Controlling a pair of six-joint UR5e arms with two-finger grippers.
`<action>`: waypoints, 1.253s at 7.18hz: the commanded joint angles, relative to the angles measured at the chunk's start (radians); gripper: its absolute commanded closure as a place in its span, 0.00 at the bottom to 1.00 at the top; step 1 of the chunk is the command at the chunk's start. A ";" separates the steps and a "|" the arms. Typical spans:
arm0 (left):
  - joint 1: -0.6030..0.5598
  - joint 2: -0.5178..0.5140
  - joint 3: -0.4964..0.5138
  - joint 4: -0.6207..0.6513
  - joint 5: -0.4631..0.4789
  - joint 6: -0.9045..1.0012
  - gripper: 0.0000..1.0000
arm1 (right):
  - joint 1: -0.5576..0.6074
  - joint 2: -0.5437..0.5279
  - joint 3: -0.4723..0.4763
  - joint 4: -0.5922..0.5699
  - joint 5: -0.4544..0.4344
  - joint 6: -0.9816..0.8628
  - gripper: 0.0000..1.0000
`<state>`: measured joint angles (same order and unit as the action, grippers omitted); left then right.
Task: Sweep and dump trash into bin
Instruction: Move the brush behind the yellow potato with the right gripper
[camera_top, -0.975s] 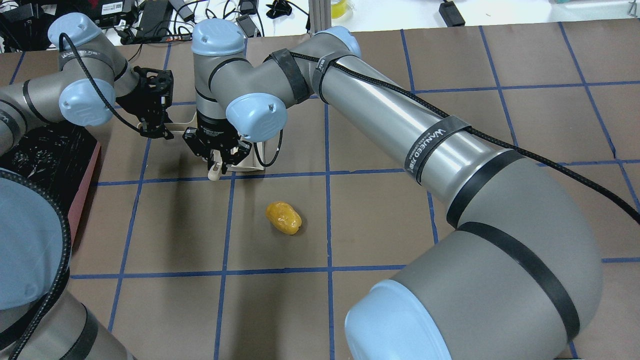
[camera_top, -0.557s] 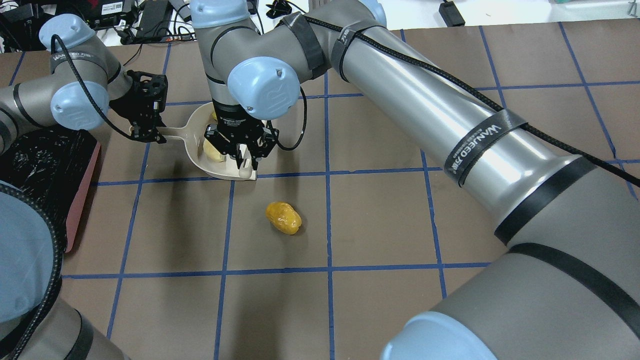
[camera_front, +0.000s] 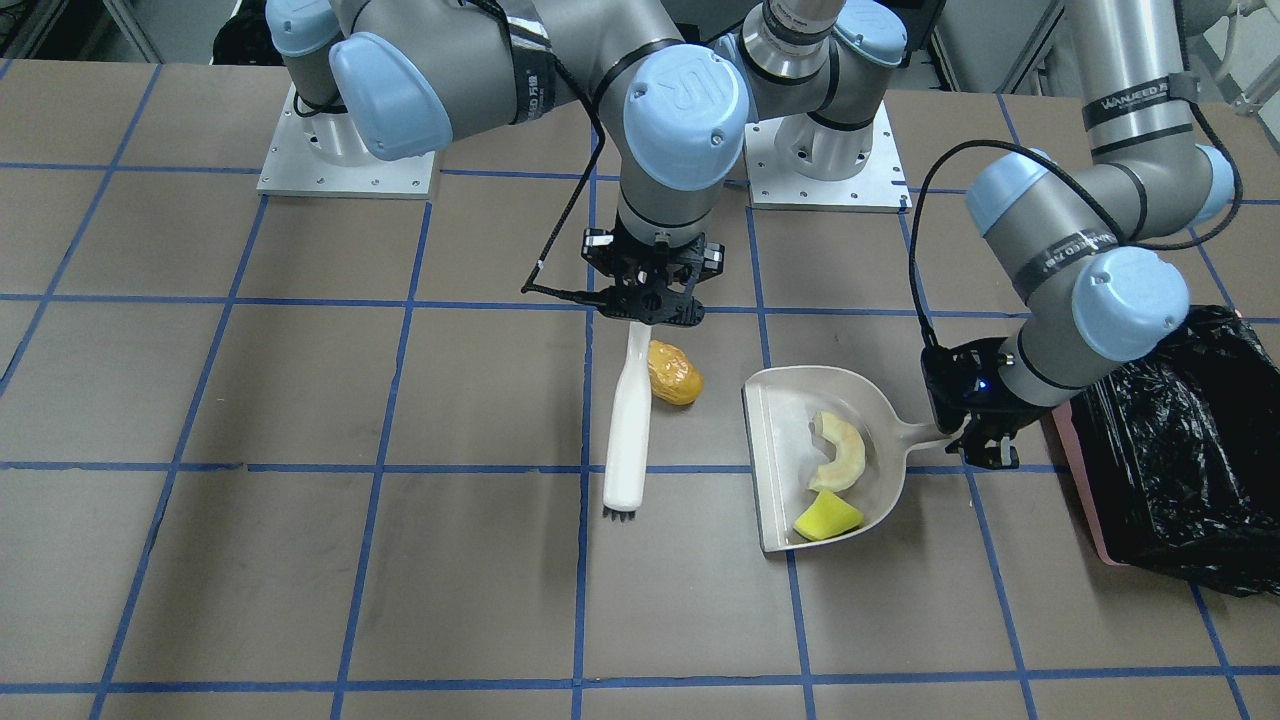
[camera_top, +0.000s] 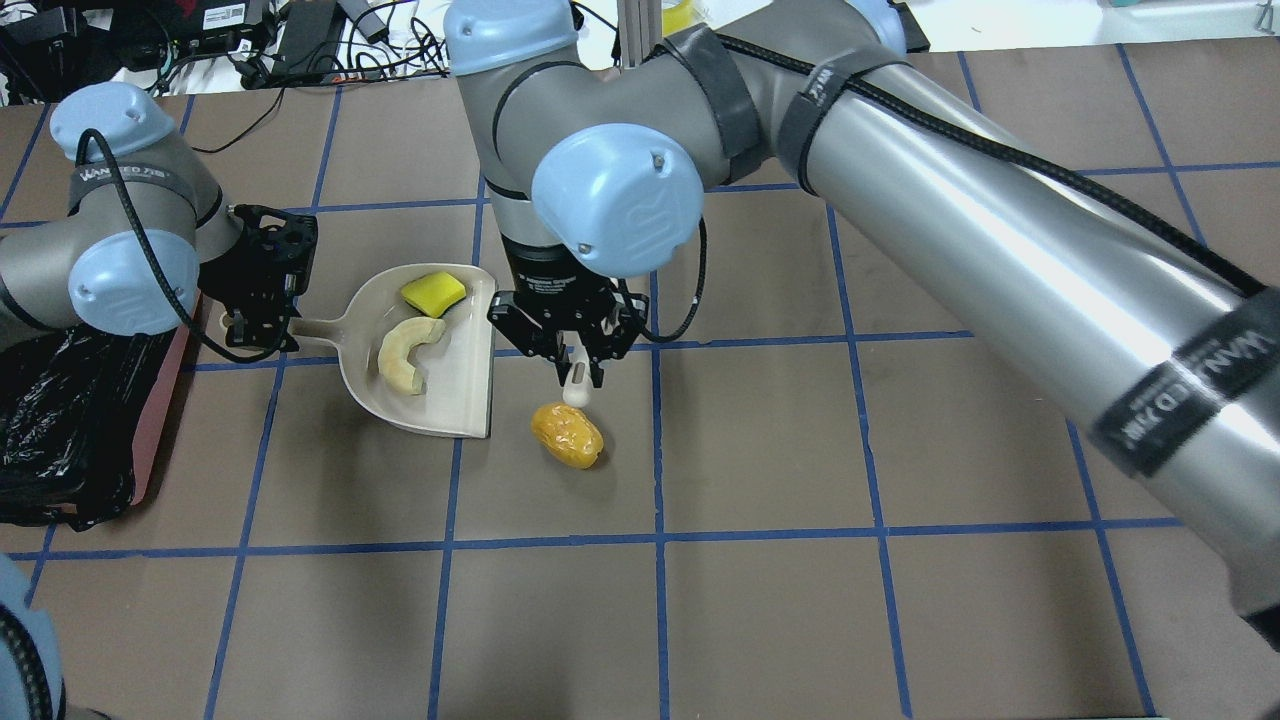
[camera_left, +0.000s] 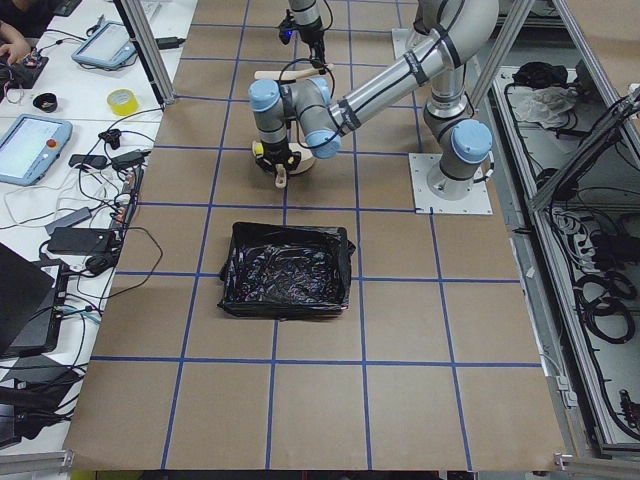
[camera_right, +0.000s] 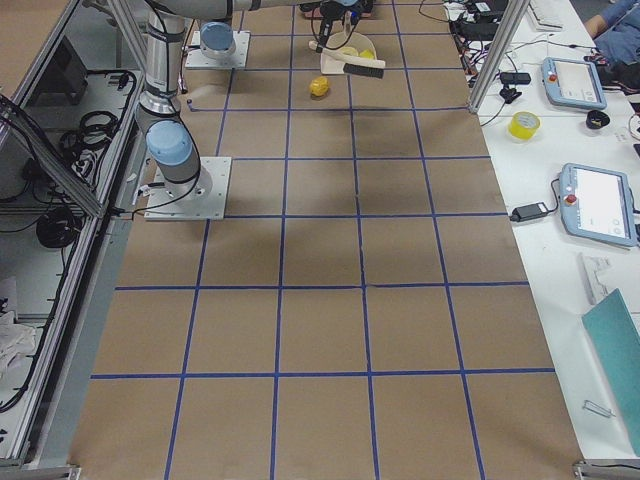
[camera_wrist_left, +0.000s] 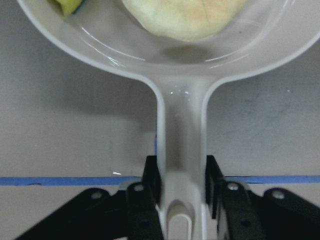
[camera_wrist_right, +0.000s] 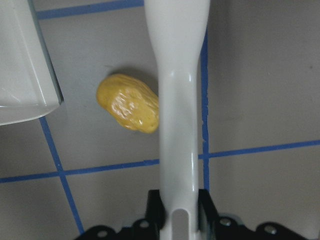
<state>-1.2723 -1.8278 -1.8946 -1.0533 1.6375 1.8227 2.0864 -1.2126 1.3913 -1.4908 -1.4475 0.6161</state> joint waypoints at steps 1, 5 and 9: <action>-0.001 0.123 -0.173 0.064 0.010 -0.005 0.95 | -0.003 -0.141 0.193 -0.013 -0.005 0.020 1.00; -0.012 0.199 -0.265 0.067 0.012 -0.040 0.95 | 0.006 -0.197 0.339 -0.014 -0.024 0.145 1.00; -0.012 0.208 -0.281 0.067 0.012 -0.046 1.00 | 0.018 -0.249 0.417 -0.032 -0.019 0.218 1.00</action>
<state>-1.2839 -1.6207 -2.1733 -0.9864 1.6490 1.7773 2.0989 -1.4558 1.7937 -1.5221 -1.4699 0.8173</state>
